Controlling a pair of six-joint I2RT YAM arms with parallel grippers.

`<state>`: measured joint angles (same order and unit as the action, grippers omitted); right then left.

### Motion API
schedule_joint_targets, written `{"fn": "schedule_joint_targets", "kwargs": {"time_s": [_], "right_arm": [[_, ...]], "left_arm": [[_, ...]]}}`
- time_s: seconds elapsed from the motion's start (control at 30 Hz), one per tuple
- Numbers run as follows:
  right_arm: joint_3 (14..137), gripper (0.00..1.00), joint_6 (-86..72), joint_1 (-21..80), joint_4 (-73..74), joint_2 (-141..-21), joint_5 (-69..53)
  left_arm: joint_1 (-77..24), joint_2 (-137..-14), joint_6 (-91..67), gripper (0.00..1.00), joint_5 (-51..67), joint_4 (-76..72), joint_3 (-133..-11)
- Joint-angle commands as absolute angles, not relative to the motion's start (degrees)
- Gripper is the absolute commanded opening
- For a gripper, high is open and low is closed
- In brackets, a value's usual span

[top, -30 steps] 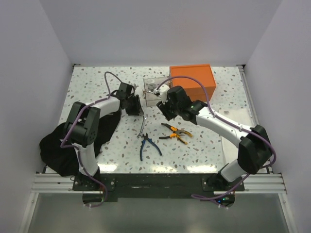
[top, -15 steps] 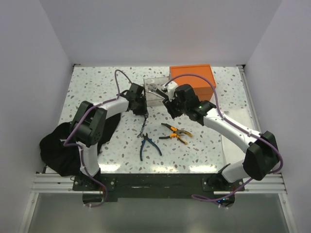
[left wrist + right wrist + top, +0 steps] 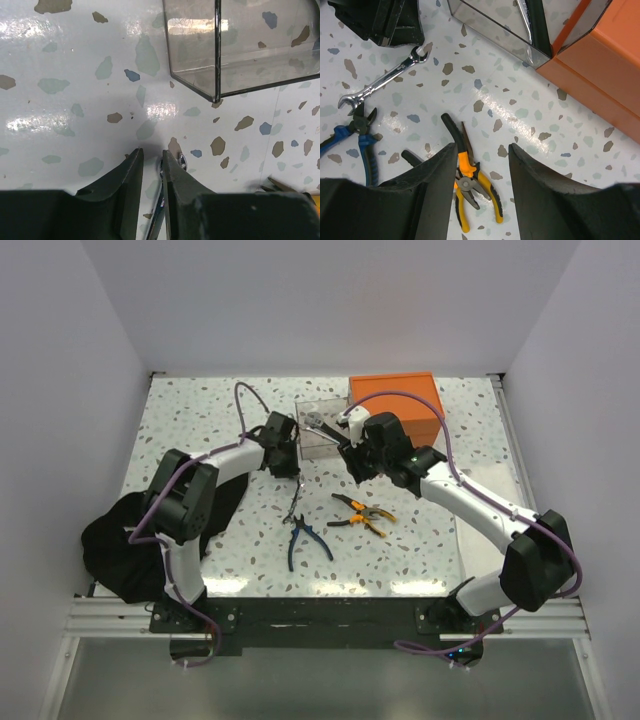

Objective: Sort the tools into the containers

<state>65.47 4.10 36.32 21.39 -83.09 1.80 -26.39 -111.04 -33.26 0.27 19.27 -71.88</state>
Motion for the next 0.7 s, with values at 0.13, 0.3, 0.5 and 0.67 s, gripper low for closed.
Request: {"fn": "schedule_joint_targets", "kwargs": {"time_s": [0.13,0.3,0.5,0.67], "right_arm": [[67.50,0.50,3.25,36.04,19.60,-83.06,0.88],[66.80,0.50,3.08,36.04,19.60,-82.88,0.70],[65.75,0.50,2.55,35.95,19.42,-82.09,0.53],[64.78,0.50,1.76,35.42,19.16,-81.48,0.18]], "left_arm": [[-28.56,-111.71,-28.65,0.27,-5.10,24.35,-70.49],[-30.06,-111.80,-28.48,0.27,-4.92,24.43,-71.45],[-30.85,-110.57,-28.83,0.26,-6.68,25.14,-71.19],[-30.76,-109.60,-28.57,0.24,-5.63,24.79,-71.02]]}}
